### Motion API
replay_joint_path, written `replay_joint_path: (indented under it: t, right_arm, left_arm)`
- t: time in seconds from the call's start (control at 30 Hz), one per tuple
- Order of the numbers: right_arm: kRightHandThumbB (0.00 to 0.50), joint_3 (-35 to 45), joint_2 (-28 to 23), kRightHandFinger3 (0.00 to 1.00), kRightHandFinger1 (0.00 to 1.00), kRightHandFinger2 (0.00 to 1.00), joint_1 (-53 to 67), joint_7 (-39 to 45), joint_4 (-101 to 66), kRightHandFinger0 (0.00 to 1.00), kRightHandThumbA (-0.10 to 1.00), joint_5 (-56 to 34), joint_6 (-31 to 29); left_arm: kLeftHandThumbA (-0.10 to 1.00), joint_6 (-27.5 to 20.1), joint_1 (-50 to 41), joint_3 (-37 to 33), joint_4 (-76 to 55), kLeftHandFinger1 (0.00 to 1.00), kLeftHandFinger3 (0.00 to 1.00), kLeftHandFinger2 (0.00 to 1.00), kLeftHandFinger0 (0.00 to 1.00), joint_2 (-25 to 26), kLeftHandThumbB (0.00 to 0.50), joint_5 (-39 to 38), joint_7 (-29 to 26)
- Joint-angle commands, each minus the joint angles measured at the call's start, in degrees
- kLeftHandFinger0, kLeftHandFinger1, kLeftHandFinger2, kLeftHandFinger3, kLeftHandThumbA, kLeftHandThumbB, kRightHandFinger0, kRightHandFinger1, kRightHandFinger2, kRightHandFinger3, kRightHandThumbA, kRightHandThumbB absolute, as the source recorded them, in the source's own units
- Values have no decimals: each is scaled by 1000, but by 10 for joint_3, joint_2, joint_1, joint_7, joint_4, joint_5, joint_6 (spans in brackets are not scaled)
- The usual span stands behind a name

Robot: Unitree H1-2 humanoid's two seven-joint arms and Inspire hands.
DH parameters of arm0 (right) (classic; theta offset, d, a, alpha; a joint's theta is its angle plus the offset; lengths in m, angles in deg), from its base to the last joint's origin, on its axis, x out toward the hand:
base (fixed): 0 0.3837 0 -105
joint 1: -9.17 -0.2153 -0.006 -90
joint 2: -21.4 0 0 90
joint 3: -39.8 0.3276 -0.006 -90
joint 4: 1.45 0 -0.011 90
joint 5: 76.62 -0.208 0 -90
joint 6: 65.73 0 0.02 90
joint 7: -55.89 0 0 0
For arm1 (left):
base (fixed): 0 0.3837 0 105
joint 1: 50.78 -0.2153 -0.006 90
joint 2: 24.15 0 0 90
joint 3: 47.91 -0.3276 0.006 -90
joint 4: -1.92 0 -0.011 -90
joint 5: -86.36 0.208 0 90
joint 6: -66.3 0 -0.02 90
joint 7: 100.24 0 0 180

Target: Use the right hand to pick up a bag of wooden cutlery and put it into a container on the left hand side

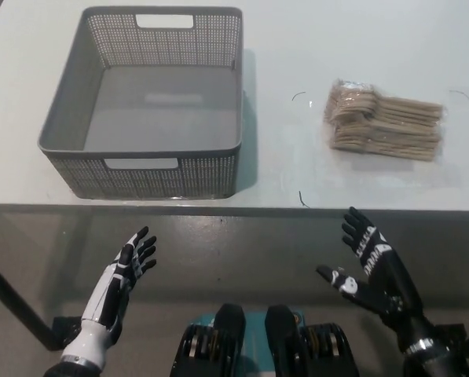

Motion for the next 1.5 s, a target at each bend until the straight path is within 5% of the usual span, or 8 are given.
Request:
replay_joint_path:
  t: [0.0, 0.4, 0.6, 0.77, 0.87, 1.1, 1.27, 1.47]
  right_arm:
    - [184, 3, -7, 1000, 1000, 1000, 28, 0, -60, 1000, 1000, 2, -29]
    - [251, -3, -34, 1000, 1000, 1000, 102, 12, -178, 1000, 1000, 3, -35]
    - [404, 6, -80, 1000, 1000, 1000, 82, -16, -244, 1000, 1000, 127, -22]
    - [389, 13, -115, 1000, 1000, 1000, 37, -14, -282, 1000, 1000, 150, 28]
    - [487, 16, -164, 1000, 1000, 1000, -7, 12, -332, 1000, 1000, 180, 120]
    - [500, 1, -245, 1000, 1000, 1000, -98, 48, -345, 1000, 1000, 210, 185]
    - [500, -23, -308, 1000, 1000, 1000, -186, 103, -351, 1000, 672, 228, 282]
    - [500, -61, -348, 1000, 1000, 1000, -259, 123, -322, 1000, 628, 305, 317]
  left_arm:
    - [1000, -10, -2, -7, -39, 1000, 1000, 1000, 1000, 5, 0, -9, 15]
    - [1000, -12, -22, -12, -66, 1000, 1000, 1000, 1000, 3, 0, -13, 18]
    - [1000, -11, -24, -15, -68, 1000, 1000, 1000, 1000, 5, 0, -13, 19]
    - [1000, -11, -21, -16, -65, 1000, 1000, 1000, 1000, 7, 0, -6, 14]
    - [1000, -20, -16, -14, -53, 1000, 1000, 1000, 1000, 10, 0, -3, 13]
    - [1000, -23, -14, -14, -47, 1000, 1000, 1000, 1000, 14, 0, -6, 15]
    - [1000, -23, -13, -14, -43, 1000, 1000, 1000, 1000, 15, 0, -9, 17]
    - [1000, -25, -14, -13, -39, 1000, 1000, 1000, 1000, 16, 0, -15, 19]
